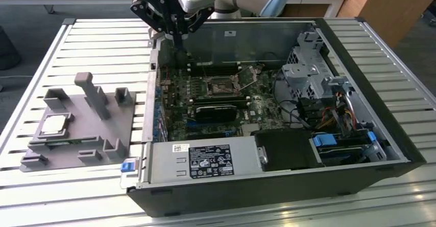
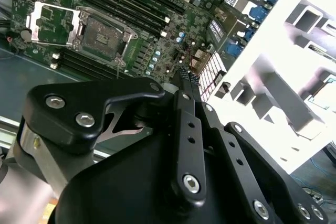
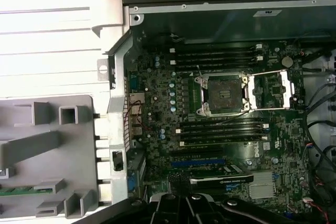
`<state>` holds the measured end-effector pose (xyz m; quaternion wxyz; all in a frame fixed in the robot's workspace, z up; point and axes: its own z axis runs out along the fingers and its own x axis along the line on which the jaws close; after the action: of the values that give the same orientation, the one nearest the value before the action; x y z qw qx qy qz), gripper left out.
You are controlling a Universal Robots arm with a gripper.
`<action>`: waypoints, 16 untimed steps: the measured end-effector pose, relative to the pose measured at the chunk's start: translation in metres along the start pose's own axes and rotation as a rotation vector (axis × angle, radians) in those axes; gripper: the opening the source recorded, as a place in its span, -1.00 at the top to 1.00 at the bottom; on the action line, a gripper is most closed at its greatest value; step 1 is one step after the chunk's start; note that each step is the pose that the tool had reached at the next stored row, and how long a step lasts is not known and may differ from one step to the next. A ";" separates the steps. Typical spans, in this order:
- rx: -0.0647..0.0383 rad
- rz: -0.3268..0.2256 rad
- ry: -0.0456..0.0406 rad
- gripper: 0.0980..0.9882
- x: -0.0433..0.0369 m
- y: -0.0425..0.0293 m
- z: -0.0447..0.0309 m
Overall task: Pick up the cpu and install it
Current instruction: 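Reach for the cpu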
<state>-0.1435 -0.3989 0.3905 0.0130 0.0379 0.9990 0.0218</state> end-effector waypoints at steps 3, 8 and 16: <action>0.000 0.000 0.0003 0.98 0.0030 -0.0003 0.0005; 0.000 0.000 0.0004 0.98 0.0052 -0.0004 0.0010; 0.000 0.000 0.0006 0.98 0.0092 -0.0008 0.0015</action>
<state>-0.1527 -0.3989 0.3887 0.0127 0.0379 0.9990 0.0217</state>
